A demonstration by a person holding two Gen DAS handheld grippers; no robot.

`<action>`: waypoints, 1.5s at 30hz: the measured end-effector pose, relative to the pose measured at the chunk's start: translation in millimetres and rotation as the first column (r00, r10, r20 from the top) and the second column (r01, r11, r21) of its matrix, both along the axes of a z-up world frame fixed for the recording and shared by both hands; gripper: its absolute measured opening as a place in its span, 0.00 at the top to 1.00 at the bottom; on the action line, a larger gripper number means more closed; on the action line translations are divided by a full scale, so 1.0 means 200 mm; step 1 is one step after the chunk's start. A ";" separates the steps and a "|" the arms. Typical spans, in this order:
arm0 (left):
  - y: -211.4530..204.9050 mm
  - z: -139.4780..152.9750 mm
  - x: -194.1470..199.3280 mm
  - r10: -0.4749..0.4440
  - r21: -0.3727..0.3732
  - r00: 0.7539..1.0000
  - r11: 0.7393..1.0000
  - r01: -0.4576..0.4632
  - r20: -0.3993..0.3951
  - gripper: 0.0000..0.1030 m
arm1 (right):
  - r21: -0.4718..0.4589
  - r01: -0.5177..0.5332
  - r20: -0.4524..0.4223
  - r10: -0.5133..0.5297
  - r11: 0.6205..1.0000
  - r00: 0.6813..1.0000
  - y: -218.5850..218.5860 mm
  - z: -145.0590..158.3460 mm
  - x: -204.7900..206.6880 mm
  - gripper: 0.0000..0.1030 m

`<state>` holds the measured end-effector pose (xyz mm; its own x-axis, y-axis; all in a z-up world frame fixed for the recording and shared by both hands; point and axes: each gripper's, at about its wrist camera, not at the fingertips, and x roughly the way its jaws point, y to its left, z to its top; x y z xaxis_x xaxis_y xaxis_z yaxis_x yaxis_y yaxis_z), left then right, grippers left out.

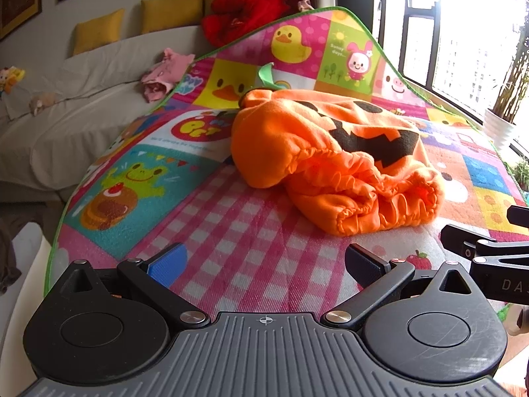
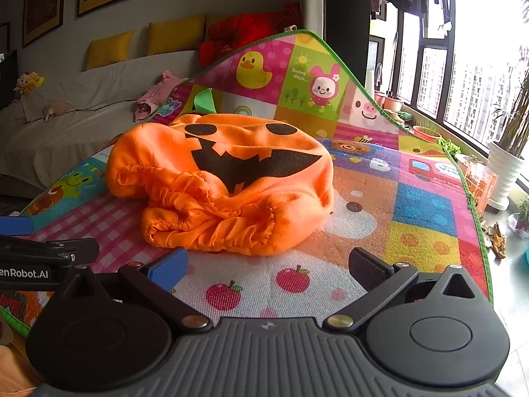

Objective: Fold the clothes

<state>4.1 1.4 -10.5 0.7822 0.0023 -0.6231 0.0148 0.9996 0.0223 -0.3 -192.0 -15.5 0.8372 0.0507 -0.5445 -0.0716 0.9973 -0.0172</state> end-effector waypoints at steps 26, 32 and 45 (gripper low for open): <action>0.01 -0.01 0.01 0.007 0.003 1.000 1.000 -0.007 -0.020 0.00 | 0.006 -0.003 -0.014 0.003 1.000 1.000 -0.01 -0.02 0.01 0.00; 0.01 -0.02 0.01 0.011 0.005 1.000 1.000 -0.011 -0.027 0.00 | 0.008 -0.007 -0.018 0.007 1.000 1.000 -0.01 -0.02 0.01 0.00; 0.02 -0.02 0.03 0.021 0.006 0.999 1.000 -0.021 -0.045 0.00 | 0.013 -0.014 -0.027 0.014 1.000 1.000 -0.01 -0.03 0.02 0.00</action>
